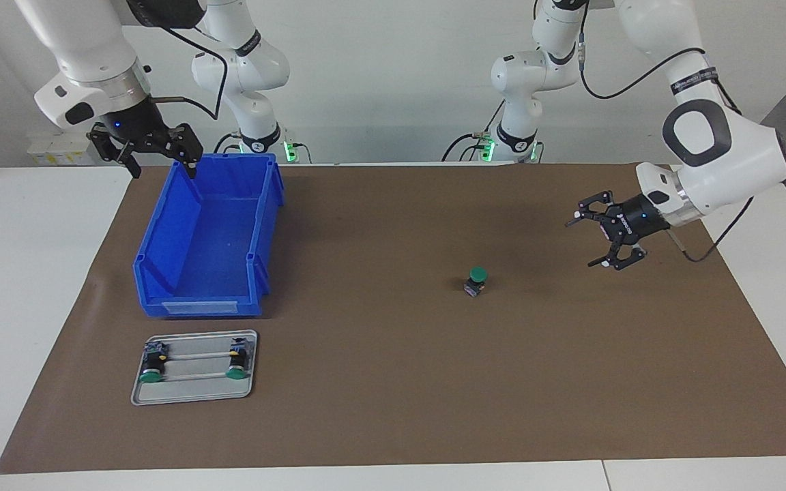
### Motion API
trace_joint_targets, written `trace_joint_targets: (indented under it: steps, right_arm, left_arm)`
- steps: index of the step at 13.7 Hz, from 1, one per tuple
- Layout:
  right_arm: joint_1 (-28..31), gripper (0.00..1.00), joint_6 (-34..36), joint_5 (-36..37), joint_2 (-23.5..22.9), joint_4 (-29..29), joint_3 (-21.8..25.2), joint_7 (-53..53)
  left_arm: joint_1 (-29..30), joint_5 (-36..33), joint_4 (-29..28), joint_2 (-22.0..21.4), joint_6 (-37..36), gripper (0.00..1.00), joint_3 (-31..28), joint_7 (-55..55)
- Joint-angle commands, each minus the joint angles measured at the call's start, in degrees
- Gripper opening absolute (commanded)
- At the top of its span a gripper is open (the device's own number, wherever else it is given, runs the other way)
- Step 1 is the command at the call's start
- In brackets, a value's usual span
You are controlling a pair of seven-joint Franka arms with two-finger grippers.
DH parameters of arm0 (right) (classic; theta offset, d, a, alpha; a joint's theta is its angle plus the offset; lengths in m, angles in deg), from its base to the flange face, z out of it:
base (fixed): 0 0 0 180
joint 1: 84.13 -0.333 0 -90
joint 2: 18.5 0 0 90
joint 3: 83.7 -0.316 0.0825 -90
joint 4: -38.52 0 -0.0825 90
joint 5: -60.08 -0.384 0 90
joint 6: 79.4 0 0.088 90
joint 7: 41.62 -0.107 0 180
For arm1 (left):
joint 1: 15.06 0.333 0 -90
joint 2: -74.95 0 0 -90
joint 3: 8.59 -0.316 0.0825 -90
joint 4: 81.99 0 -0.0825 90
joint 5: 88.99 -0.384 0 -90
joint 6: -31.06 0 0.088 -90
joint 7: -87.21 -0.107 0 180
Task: Place and press button with both arms
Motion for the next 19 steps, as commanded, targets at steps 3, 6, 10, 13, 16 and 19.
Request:
trace_joint_targets:
  steps: [3,6,10,13,16,19]
  right_arm:
    - [0.2,1.0,-0.7,0.2,1.4,-1.6,-0.4,-0.2]
    - [0.2,1.0,-0.7,0.2,1.4,-1.6,-0.4,-0.2]
    - [0.2,1.0,-0.7,0.2,1.4,-1.6,-0.4,-0.2]
    - [0.2,1.0,-0.7,0.2,1.4,-1.6,-0.4,-0.2]
    - [0.2,1.0,-0.7,0.2,1.4,-1.6,-0.4,-0.2]
    - [0.2,1.0,-0.7,0.2,1.4,-1.6,-0.4,-0.2]
  left_arm:
    - [-7.7,-11.9,2.3,-0.2,-0.7,0.99,-0.2,34.2]
    - [-13.6,-16.7,3.9,0.0,-0.6,0.99,0.1,57.8]
    - [-22.0,-17.3,0.4,-0.5,6.8,0.68,-0.2,80.9]
    - [-24.9,-19.3,-8.2,-2.6,19.2,0.24,-0.1,83.7]
    - [-25.9,-19.6,-10.0,-1.3,23.5,0.0,-0.1,86.4]
    - [-25.9,-20.6,-10.0,0.8,25.7,0.0,-0.1,86.4]
